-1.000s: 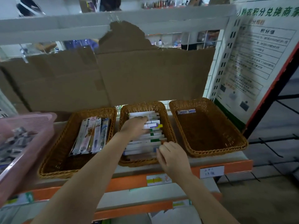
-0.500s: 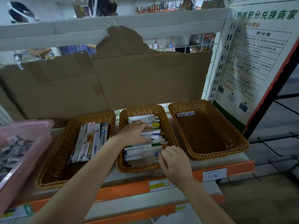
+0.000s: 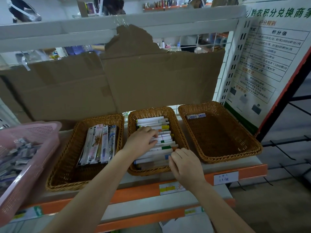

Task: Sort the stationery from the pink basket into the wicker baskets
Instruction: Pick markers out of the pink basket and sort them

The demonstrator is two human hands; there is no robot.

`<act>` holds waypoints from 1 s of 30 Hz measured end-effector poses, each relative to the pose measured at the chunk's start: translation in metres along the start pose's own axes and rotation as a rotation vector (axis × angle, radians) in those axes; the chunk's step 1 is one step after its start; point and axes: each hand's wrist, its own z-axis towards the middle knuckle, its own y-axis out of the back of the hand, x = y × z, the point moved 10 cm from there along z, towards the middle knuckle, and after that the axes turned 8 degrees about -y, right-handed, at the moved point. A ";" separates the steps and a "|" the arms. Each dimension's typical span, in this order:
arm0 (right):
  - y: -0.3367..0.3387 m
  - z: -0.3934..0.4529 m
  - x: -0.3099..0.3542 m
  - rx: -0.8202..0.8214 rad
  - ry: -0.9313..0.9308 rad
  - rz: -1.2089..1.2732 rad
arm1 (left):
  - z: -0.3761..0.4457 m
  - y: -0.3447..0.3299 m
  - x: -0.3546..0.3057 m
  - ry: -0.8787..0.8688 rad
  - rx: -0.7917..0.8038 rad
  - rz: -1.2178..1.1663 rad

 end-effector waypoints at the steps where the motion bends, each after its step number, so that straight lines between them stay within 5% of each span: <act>1: 0.000 0.001 0.001 0.030 0.009 0.007 | -0.003 0.002 -0.001 0.006 -0.012 0.006; 16: -0.044 0.086 0.032 0.459 -0.007 -0.078 | -0.077 0.073 0.036 0.211 0.042 0.415; 30: -0.092 0.126 0.256 0.404 0.076 -0.046 | -0.256 0.188 0.161 0.383 -0.053 0.481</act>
